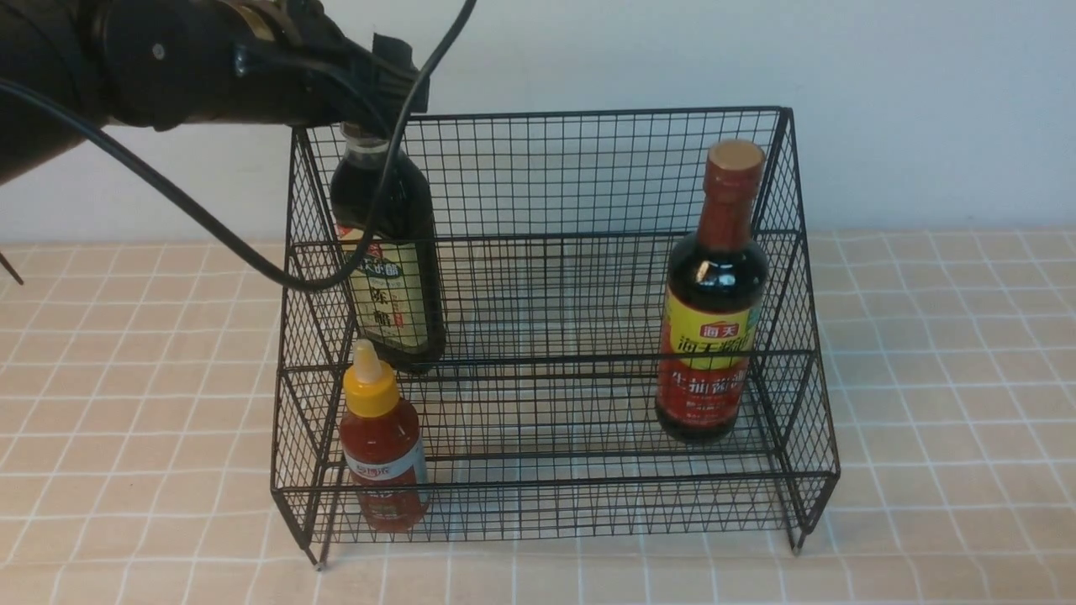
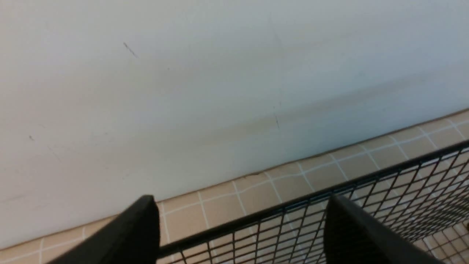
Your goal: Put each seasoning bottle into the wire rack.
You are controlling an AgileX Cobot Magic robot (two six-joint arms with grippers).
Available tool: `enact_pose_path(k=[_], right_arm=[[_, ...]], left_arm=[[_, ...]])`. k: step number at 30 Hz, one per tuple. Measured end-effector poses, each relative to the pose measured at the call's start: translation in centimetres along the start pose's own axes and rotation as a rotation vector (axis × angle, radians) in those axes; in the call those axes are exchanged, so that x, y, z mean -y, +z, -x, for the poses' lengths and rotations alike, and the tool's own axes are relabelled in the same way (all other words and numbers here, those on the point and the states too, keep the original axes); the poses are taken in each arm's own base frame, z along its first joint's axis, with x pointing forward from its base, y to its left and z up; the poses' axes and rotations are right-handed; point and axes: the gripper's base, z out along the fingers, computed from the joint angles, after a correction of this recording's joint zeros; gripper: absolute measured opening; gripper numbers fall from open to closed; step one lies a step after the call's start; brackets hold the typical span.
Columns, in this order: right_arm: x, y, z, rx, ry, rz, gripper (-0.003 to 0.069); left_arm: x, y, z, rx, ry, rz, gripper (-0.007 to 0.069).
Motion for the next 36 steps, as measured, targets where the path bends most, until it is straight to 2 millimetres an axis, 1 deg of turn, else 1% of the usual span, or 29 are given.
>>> enact_pose_path(k=[4,10,12,14,15,16,17,18,19,20,21,22,23,24,25,26,27,29,30,31,32,34,35,36], right_arm=[[0.0,0.0,0.0,0.0,0.0,0.0,-0.0014],[0.0,0.0,0.0,0.0,0.001,0.0,-0.0014],[0.0,0.0,0.0,0.0,0.001,0.0,-0.0014],[0.0,0.0,0.0,0.0,0.001,0.0,-0.0014],[0.0,0.0,0.0,0.0,0.001,0.0,-0.0014],[0.0,0.0,0.0,0.0,0.001,0.0,-0.0014],[0.0,0.0,0.0,0.0,0.001,0.0,-0.0014],[0.0,0.0,0.0,0.0,0.001,0.0,-0.0014],[0.0,0.0,0.0,0.0,0.001,0.0,-0.0014],[0.0,0.0,0.0,0.0,0.001,0.0,-0.0014],[0.0,0.0,0.0,0.0,0.001,0.0,-0.0014],[0.0,0.0,0.0,0.0,0.001,0.0,-0.0014],[0.0,0.0,0.0,0.0,0.001,0.0,-0.0014],[0.0,0.0,0.0,0.0,0.001,0.0,-0.0014],[0.0,0.0,0.0,0.0,0.001,0.0,-0.0014],[0.0,0.0,0.0,0.0,0.001,0.0,-0.0014],[0.0,0.0,0.0,0.0,0.001,0.0,-0.0014],[0.0,0.0,0.0,0.0,0.001,0.0,-0.0014],[0.0,0.0,0.0,0.0,0.001,0.0,-0.0014],[0.0,0.0,0.0,0.0,0.001,0.0,-0.0014],[0.0,0.0,0.0,0.0,0.001,0.0,-0.0014],[0.0,0.0,0.0,0.0,0.001,0.0,-0.0014],[0.0,0.0,0.0,0.0,0.001,0.0,-0.0014],[0.0,0.0,0.0,0.0,0.001,0.0,-0.0014]], left_arm=[[0.0,-0.7,0.5,0.02,-0.007,0.0,0.0552],[0.1,-3.3,2.0,0.087,-0.008,-0.001,0.0547],[0.2,-5.7,3.1,0.145,-0.007,-0.001,0.0509],[0.2,-6.9,3.6,0.17,-0.006,-0.002,0.0482],[0.3,-9.2,4.3,0.208,-0.004,-0.003,0.0413],[0.3,-10.0,4.5,0.213,-0.004,-0.005,0.0372],[0.4,-11.4,4.7,0.219,-0.005,-0.007,0.0325],[0.4,-12.9,4.8,0.218,-0.008,-0.01,0.0246],[0.4,-13.4,4.8,0.214,-0.008,-0.012,0.0217],[0.6,-16.0,4.7,0.198,-0.008,-0.018,0.0105],[0.6,-17.0,4.4,0.169,-0.007,-0.021,0.0058],[0.6,-17.3,4.4,0.166,-0.005,-0.021,0.0052],[0.7,-19.4,3.7,0.127,-0.003,-0.027,0.0013],[0.8,-20.4,3.2,0.109,-0.006,-0.029,0.0003],[0.8,-20.6,3.0,0.103,-0.006,-0.03,0.0002],[0.8,-21.3,2.6,0.095,-0.009,-0.031,-0.0001],[0.9,-22.6,1.5,0.083,-0.021,-0.033,-0.0007],[0.9,-23.8,-0.2,0.078,-0.033,-0.034,-0.0007],[0.9,-24.5,-1.7,0.075,-0.044,-0.034,-0.0007],[0.9,-24.6,-2.5,0.063,-0.05,-0.034,-0.0007],[1.0,-25.4,-3.6,0.072,-0.063,-0.034,-0.0007],[1.0,-26.1,-5.7,0.074,-0.087,-0.034,-0.0007],[1.0,-26.1,-5.7,0.074,-0.087,-0.034,-0.0007],[1.0,-26.8,-6.4,0.095,-0.099,-0.035,-0.0007]])
